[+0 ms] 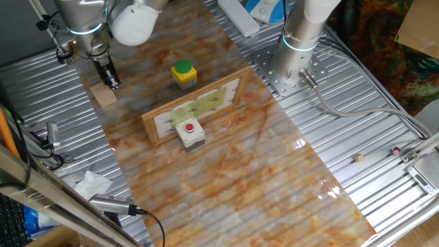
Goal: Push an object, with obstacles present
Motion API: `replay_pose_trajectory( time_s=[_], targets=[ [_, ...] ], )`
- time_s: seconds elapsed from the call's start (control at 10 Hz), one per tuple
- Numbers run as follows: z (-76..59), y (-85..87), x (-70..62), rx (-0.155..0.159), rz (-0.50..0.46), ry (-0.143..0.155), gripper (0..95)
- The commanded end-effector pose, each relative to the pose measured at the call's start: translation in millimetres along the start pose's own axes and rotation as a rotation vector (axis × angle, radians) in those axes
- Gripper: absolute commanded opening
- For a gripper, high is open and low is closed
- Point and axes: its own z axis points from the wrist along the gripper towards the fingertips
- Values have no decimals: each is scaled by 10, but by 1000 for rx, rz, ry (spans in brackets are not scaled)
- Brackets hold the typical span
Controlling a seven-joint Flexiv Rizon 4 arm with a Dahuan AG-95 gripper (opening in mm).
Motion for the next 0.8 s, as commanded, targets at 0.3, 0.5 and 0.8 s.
replay_pose_trajectory(
  time_s=[0.3, 0.5, 0.8],
  targets=[
    [-28, -60, 150, 14, 28, 68, 0],
    [-94, -183, 191, 8, 19, 80, 0],
    [-160, -307, 226, 12, 3, 91, 0]
  ],
)
